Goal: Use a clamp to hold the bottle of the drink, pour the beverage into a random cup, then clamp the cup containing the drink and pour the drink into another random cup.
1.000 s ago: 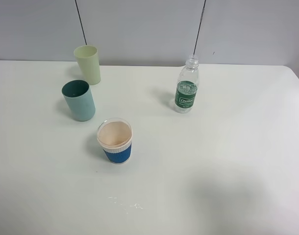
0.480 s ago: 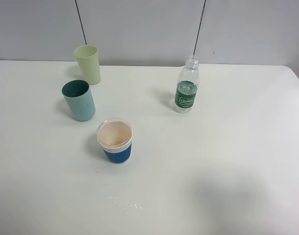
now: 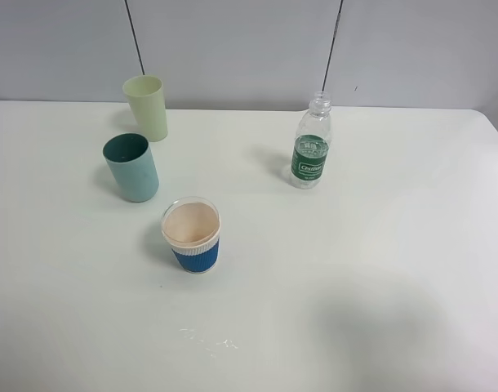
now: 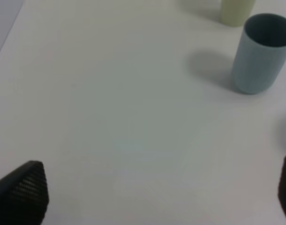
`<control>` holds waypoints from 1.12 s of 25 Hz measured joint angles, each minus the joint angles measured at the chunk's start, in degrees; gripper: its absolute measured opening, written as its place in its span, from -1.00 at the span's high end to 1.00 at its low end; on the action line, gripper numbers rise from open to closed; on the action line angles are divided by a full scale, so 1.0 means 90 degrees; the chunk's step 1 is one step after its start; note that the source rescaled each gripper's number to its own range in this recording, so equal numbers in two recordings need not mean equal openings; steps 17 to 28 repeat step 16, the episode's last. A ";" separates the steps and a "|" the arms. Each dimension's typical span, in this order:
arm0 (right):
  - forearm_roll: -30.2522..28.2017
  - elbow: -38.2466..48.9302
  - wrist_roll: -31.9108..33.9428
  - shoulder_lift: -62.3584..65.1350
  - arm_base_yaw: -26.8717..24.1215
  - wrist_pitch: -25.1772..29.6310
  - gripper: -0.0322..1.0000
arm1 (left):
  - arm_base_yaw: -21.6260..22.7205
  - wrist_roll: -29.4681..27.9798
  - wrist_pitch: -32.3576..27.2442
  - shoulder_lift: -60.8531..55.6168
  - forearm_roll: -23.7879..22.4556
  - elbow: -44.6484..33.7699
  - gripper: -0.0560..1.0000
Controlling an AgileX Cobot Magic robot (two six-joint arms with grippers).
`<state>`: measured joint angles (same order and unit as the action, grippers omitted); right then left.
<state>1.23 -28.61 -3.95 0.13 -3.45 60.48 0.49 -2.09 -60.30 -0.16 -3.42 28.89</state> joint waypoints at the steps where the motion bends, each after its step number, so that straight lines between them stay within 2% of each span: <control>1: 0.0000 0.0000 0.0000 0.0000 0.0000 0.0000 -1.00 | 0.0000 0.0000 0.0000 0.0000 0.0000 0.0000 -1.00; 28: 0.0000 0.0000 0.0000 0.0000 0.0000 0.0000 -1.00 | 0.0000 0.0000 0.0000 0.0000 0.0000 0.0000 -1.00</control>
